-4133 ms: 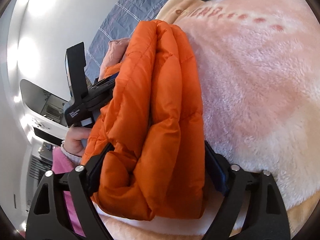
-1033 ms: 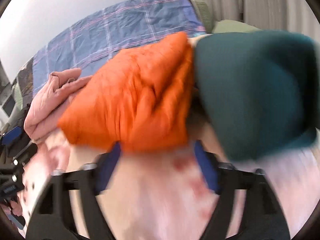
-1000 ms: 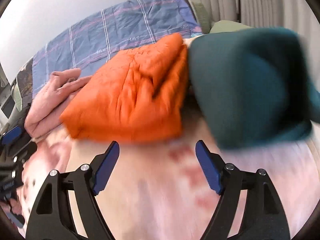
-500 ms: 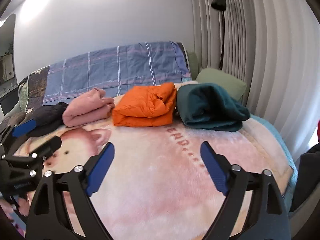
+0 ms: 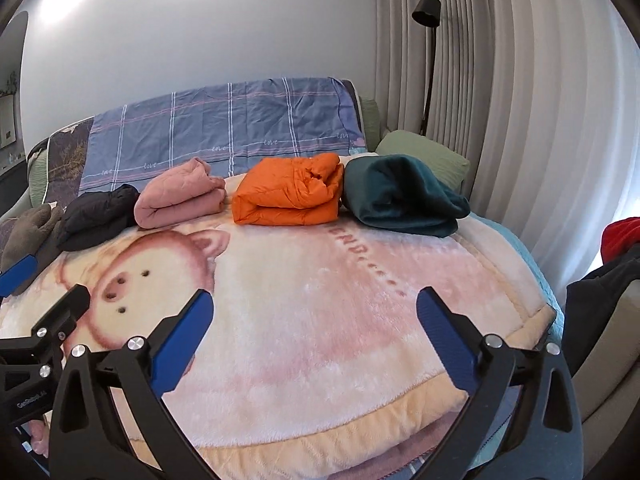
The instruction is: Fold large clothes
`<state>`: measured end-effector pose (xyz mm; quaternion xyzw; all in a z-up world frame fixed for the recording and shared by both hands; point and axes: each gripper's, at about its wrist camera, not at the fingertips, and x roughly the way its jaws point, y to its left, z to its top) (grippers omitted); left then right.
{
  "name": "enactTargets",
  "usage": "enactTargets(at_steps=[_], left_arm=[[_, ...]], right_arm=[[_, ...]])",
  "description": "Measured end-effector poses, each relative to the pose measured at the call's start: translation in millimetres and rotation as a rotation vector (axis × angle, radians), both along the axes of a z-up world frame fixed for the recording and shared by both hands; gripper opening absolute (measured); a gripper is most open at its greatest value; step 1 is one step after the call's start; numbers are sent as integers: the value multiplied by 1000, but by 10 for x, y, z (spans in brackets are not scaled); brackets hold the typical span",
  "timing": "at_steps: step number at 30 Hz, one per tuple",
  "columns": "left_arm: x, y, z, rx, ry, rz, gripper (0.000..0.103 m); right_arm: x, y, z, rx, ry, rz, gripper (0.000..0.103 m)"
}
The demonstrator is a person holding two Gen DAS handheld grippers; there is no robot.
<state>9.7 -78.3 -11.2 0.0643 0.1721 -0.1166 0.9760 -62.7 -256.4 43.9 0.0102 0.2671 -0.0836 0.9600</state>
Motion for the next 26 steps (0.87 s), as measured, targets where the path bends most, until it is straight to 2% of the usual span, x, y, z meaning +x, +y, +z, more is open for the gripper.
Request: enactTargets(at_steps=[7,15,26], left_arm=[[-45,29,-59,-2,17,-18,101],[-54,42,-115,19,22,14,101],[-26,135,-116,11,51,12,101]], right_arm=[[-45,72,13,-12,0,-2,101],[-68,122,29,-51,-8,-34,101],[-13,177,-23,-81,27,-42,101]])
